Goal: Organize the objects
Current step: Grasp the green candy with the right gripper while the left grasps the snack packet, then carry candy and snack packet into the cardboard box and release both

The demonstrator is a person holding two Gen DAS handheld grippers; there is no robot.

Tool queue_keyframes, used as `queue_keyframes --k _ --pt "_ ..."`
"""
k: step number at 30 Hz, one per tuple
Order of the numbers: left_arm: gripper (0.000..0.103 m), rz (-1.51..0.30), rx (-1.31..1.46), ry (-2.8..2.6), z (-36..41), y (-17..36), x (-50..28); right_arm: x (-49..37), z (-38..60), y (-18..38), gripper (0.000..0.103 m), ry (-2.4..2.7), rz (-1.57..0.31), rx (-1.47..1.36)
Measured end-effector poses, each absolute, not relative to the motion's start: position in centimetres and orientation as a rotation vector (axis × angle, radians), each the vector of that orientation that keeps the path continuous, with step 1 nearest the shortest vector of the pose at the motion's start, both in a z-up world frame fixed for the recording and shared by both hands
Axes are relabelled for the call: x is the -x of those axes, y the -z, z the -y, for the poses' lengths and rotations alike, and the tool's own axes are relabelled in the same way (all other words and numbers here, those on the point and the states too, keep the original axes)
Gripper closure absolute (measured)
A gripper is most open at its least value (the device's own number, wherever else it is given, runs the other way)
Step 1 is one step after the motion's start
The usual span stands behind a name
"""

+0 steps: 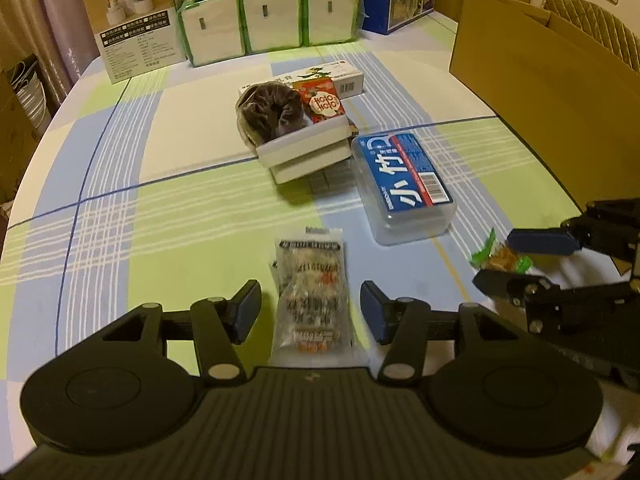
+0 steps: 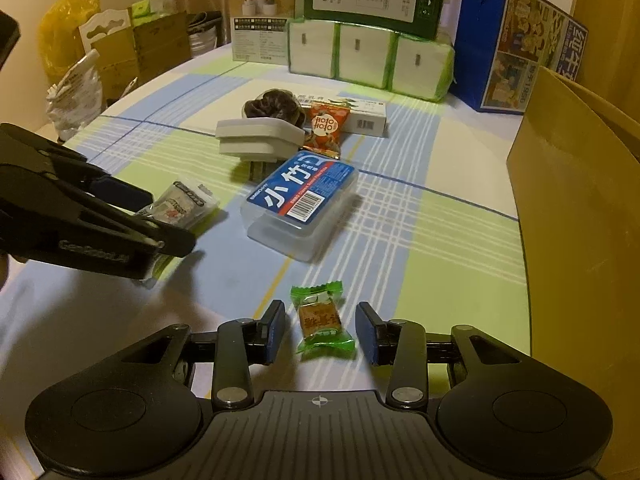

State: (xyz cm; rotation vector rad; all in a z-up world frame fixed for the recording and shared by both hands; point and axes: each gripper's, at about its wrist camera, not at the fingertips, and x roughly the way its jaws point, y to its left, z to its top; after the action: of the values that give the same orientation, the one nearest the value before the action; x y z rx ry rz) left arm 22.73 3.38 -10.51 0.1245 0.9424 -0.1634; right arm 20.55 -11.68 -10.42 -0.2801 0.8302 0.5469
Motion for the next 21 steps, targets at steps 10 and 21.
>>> queue_keyframes --k 10,21 --pt "0.071 -0.964 -0.124 0.165 -2.5 10.6 -22.1 -20.2 12.2 10.0 0.084 -0.537 -0.835 0.206" --pt "0.071 -0.921 -0.029 0.148 -1.2 6.0 -16.6 -16.3 14.9 5.9 0.084 -0.501 -0.816 0.146"
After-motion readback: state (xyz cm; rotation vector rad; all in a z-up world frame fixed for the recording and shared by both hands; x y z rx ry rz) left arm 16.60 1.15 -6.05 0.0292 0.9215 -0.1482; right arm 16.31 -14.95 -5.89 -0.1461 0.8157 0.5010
